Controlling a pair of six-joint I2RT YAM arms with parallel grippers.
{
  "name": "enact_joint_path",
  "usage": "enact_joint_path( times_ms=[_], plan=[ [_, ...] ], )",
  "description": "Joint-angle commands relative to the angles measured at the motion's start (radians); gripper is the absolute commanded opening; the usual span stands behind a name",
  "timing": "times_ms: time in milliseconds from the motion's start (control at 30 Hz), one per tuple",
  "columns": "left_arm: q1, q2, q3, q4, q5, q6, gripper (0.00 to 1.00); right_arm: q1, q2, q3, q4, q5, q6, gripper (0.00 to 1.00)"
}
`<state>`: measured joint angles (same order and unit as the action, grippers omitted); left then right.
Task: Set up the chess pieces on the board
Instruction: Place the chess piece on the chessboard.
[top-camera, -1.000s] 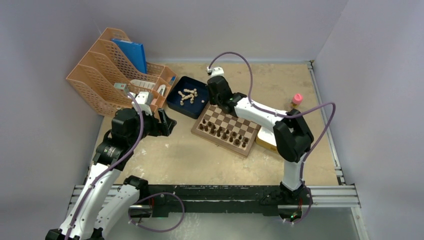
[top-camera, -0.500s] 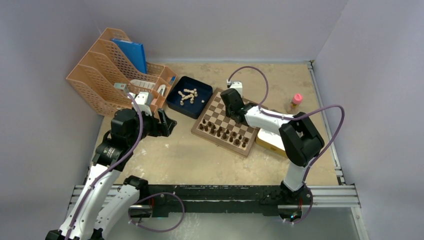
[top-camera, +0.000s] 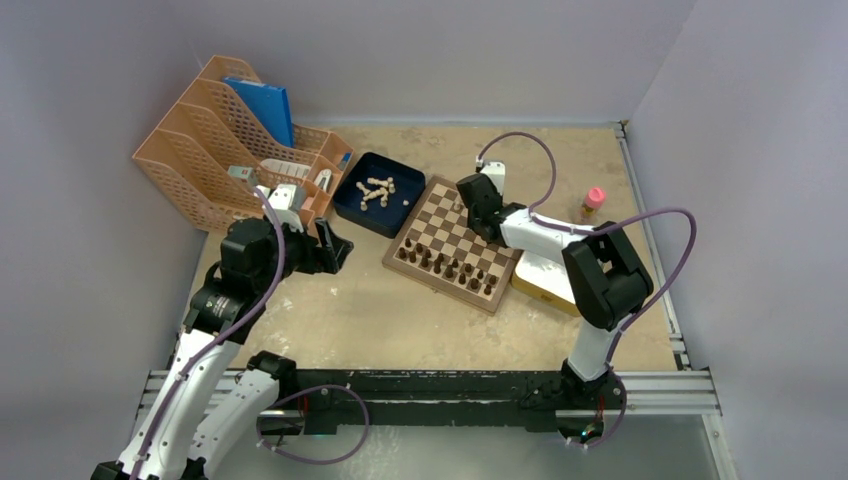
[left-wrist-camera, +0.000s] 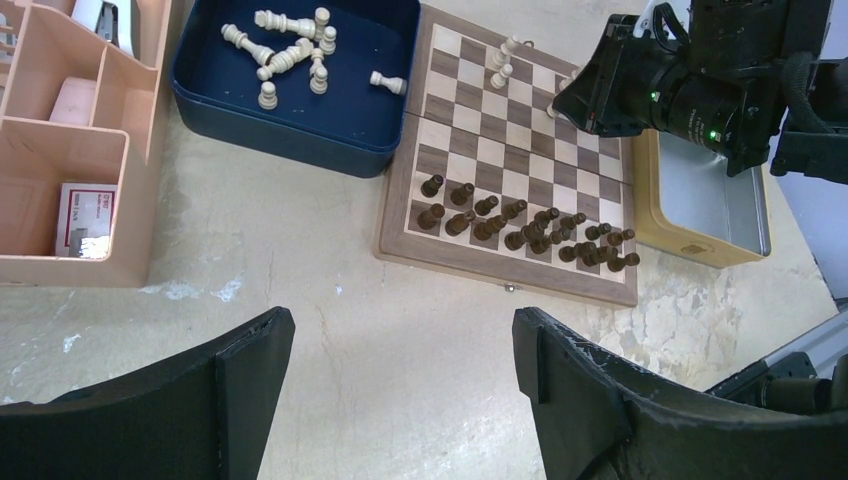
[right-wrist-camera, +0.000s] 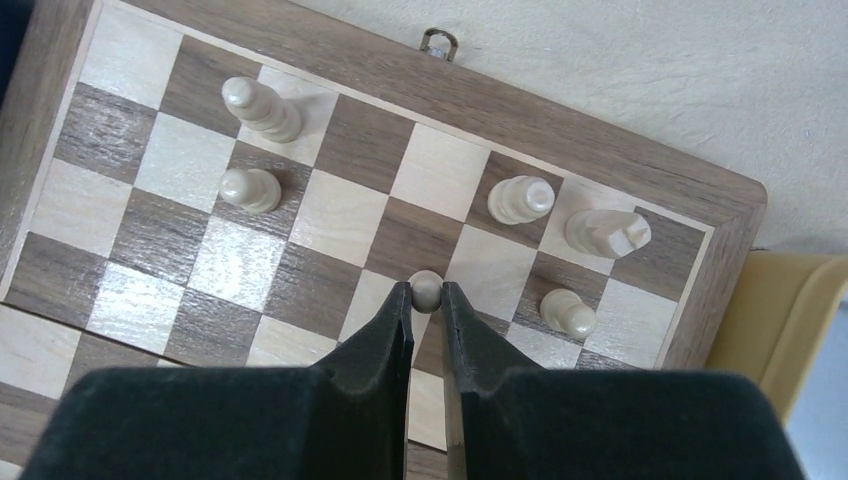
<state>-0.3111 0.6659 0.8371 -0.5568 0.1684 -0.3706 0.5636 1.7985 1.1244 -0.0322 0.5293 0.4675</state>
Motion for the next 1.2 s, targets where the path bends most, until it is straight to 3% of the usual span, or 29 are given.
enact_joint_path(
  times_ms=[0, 1167],
  plan=[
    [-0.005, -0.011, 0.007, 0.044, 0.008, 0.019, 0.8, -0.011, -0.021, -0.01, 0.015, 0.042, 0.029, 0.14],
    [-0.005, -0.012, 0.006, 0.044, 0.003, 0.015, 0.8, -0.041, -0.051, -0.027, -0.013, 0.05, 0.037, 0.18]
  ],
)
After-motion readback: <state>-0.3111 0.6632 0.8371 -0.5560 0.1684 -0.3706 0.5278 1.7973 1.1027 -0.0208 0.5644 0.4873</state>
